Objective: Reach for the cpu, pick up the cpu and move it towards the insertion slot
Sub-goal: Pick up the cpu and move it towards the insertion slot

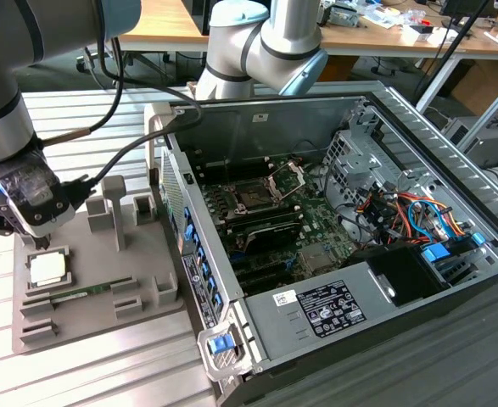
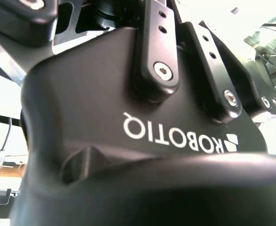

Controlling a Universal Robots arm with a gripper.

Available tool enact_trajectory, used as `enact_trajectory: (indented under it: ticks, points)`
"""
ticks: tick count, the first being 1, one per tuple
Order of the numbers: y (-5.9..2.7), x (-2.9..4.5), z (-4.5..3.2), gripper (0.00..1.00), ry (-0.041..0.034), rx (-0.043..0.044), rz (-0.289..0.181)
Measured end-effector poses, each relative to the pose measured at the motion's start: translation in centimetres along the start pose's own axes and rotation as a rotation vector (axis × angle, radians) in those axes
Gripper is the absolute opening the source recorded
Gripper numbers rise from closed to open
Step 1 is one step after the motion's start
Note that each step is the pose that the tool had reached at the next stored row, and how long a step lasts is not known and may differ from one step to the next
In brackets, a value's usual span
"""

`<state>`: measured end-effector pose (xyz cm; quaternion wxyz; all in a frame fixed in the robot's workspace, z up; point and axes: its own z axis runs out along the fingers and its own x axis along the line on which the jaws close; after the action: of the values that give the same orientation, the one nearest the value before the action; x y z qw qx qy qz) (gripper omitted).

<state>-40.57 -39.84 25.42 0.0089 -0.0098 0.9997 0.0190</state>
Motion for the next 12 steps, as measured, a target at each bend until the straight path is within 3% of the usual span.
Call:
enact_trajectory:
  ticks: [12]
  points:
    - [-0.01, 0.01, 0.29, 0.11, -0.0004, 0.0, 0.0]
